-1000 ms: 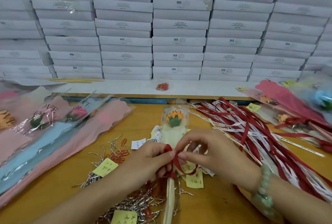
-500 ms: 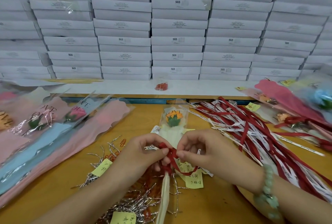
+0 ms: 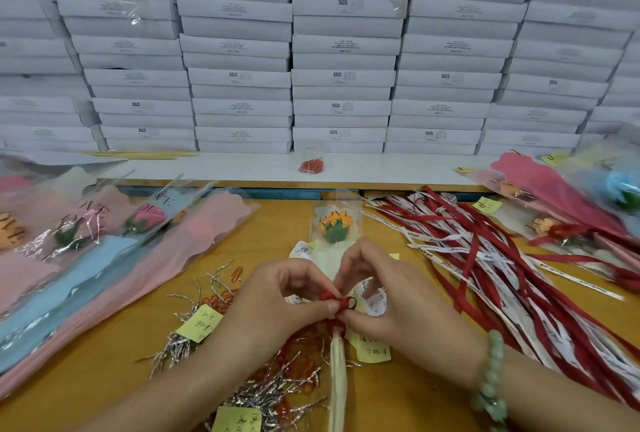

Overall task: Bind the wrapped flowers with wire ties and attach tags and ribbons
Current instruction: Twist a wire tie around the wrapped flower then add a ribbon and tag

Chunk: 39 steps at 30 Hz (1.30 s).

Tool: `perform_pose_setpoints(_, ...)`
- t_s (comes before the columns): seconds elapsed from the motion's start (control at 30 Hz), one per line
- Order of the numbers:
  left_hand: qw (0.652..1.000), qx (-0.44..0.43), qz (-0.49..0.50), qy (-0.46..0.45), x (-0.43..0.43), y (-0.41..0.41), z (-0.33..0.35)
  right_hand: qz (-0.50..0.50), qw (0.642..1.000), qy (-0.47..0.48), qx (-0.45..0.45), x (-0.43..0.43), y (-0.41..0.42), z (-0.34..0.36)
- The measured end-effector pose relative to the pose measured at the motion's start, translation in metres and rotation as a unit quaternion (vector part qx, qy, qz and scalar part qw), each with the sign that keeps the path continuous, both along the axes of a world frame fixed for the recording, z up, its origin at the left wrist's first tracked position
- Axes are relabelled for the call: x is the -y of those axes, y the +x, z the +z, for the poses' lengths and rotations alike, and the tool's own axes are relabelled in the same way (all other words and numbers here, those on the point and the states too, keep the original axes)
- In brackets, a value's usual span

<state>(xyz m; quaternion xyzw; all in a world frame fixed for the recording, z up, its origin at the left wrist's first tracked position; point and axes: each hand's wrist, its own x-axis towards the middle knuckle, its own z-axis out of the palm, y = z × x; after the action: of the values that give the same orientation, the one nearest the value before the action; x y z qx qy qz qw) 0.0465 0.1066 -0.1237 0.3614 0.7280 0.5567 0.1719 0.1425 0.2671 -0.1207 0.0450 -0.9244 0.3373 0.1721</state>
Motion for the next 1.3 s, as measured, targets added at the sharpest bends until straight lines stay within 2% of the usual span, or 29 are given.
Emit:
perform_pose_setpoints(0.37,0.993,-0.112,-0.023,0.000,0.001,0.006,0.001,0.003,0.998,-0.013,0.054,0.001,-0.005,-0.011)
perform_pose_setpoints(0.47,0.988,-0.154,-0.016,-0.007,0.001,0.003,0.001,0.001,0.994,-0.089,0.067,-0.003,-0.005,-0.006)
perform_pose_setpoints(0.6,0.979,-0.202,-0.002,-0.016,0.002,0.000,0.000,0.022,0.963,-0.232,0.132,-0.012,-0.004,0.002)
perform_pose_setpoints(0.7,0.978,-0.207,-0.003,-0.021,0.002,-0.001,-0.002,0.026,0.952,-0.264,0.155,-0.016,-0.004,0.004)
perform_pose_setpoints(0.83,0.975,-0.215,-0.012,-0.046,0.002,-0.002,0.000,0.017,0.958,-0.250,0.142,-0.018,-0.006,0.005)
perform_pose_setpoints(0.97,0.978,-0.180,-0.038,-0.100,0.004,-0.006,0.006,-0.017,0.959,-0.237,0.155,-0.027,-0.006,0.009)
perform_pose_setpoints(1.3,0.959,-0.169,-0.105,-0.201,0.006,-0.011,0.011,-0.062,0.979,-0.054,0.187,-0.038,-0.005,0.012)
